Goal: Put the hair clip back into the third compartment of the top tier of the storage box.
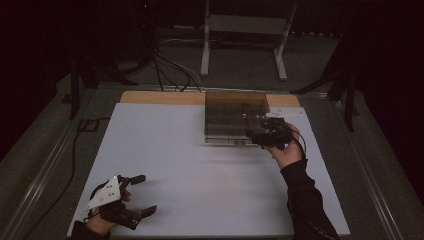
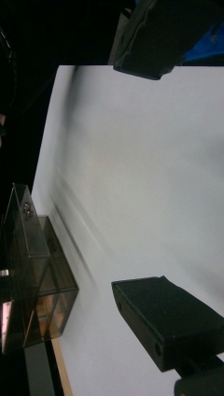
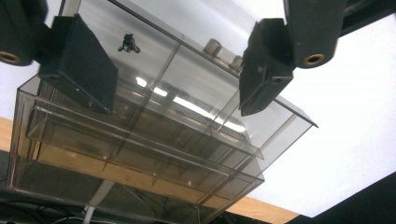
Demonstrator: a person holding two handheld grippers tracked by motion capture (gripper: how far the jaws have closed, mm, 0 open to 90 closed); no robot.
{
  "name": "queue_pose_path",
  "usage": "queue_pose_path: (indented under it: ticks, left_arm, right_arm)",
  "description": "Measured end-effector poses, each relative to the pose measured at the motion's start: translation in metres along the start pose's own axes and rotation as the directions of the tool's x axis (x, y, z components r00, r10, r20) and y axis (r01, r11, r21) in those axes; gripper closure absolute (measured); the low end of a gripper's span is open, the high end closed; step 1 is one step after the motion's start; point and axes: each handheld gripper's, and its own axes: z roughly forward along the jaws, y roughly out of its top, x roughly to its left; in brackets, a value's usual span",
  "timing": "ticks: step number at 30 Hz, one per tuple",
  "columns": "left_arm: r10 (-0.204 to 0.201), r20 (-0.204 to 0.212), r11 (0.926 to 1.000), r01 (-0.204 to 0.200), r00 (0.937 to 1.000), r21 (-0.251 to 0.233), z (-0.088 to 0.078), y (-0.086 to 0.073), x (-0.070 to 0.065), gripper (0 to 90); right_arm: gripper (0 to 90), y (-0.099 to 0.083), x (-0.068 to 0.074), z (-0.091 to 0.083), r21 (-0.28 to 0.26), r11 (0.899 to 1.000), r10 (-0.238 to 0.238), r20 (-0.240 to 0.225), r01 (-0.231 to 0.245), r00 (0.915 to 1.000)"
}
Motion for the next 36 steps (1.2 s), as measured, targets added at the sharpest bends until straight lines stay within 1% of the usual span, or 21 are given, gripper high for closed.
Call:
queue_pose_path:
  ticks: [1,2,3,5,7,9,12,14,20,23,26,27,28,31,32,35,36]
  left_arm:
    - [0.0,0.0,1.0,0.0,1.0,0.0,0.0,0.0,0.0,0.5]
    - [-0.004,0.0,1.0,0.004,1.0,-0.003,0.0,0.0,0.0,0.4]
    - [-0.002,0.001,1.0,0.002,1.0,-0.002,0.0,0.0,0.0,0.4]
    - [-0.003,0.002,1.0,0.003,1.0,0.001,0.001,0.0,0.0,0.4]
    - [-0.004,0.002,1.0,0.004,1.0,-0.001,0.001,0.0,0.0,0.5]
    - [-0.001,0.003,1.0,0.001,1.0,0.0,0.001,0.0,0.0,0.4]
    - [-0.007,0.002,1.0,0.007,1.0,-0.003,0.001,0.0,0.001,0.4]
    - [-0.006,0.002,1.0,0.006,1.0,-0.002,0.001,-0.001,0.0,0.5]
    - [0.0,0.003,1.0,0.0,1.0,-0.002,0.0,0.0,0.0,0.4]
    - [-0.008,0.002,1.0,0.008,1.0,-0.003,0.001,-0.001,0.001,0.4]
    - [-0.004,0.004,1.0,0.004,1.0,-0.001,0.001,0.0,0.0,0.4]
    - [0.0,0.006,1.0,0.0,1.0,0.001,0.002,0.0,0.0,0.4]
    - [0.001,0.005,1.0,-0.001,1.0,0.002,0.002,0.0,0.0,0.4]
    - [0.0,0.005,1.0,0.0,1.0,0.002,0.002,0.0,-0.001,0.4]
    - [0.001,0.008,1.0,-0.001,1.0,0.002,0.002,0.0,-0.001,0.4]
    - [-0.003,0.006,1.0,0.003,1.0,0.0,0.002,0.0,0.0,0.5]
    - [-0.003,0.006,1.0,0.003,1.0,0.0,0.002,0.0,0.0,0.4]
  right_arm:
    - [25.0,0.0,0.001,-0.001,-0.003,1.0,-0.001,-0.002,0.001,1.0]
    - [18.9,0.001,0.002,-0.002,-0.005,1.0,-0.008,-0.028,0.008,0.9996]
    - [18.6,0.002,0.003,-0.003,-0.003,1.0,-0.009,-0.034,0.008,0.9994]
    - [14.8,0.002,0.005,-0.004,-0.007,1.0,-0.008,-0.055,0.008,0.9984]
    - [14.1,0.003,0.006,-0.005,-0.014,1.0,-0.006,-0.066,0.005,0.9978]
    - [11.5,0.003,0.008,-0.006,-0.022,1.0,-0.011,-0.091,0.009,0.9958]
    - [8.1,0.003,0.011,-0.008,-0.023,0.999,-0.031,-0.096,0.029,0.9949]
    - [2.1,0.002,0.013,-0.008,-0.021,0.999,-0.048,-0.104,0.046,0.9935]
    - [2.0,-0.001,0.021,-0.011,-0.031,0.996,-0.083,-0.111,0.08,0.9903]
    - [2.0,-0.003,0.023,-0.014,-0.051,0.995,-0.086,-0.111,0.081,0.9901]
    - [2.0,-0.005,0.025,-0.017,-0.063,0.995,-0.082,-0.122,0.074,0.9892]
    - [2.0,-0.007,0.027,-0.018,-0.065,0.995,-0.085,-0.126,0.077,0.9884]
    - [2.0,-0.01,0.03,-0.02,-0.07,0.994,-0.09,-0.14,0.081,0.986]
    - [2.0,-0.012,0.031,-0.021,-0.07,0.994,-0.092,-0.141,0.083,0.9857]
    - [2.0,-0.02,0.035,-0.022,-0.067,0.994,-0.098,-0.157,0.088,0.9828]
    - [2.0,-0.028,0.039,-0.021,-0.055,0.993,-0.112,-0.156,0.104,0.9814]
    - [2.0,-0.028,0.039,-0.021,-0.055,0.993,-0.112,-0.156,0.104,0.9814]
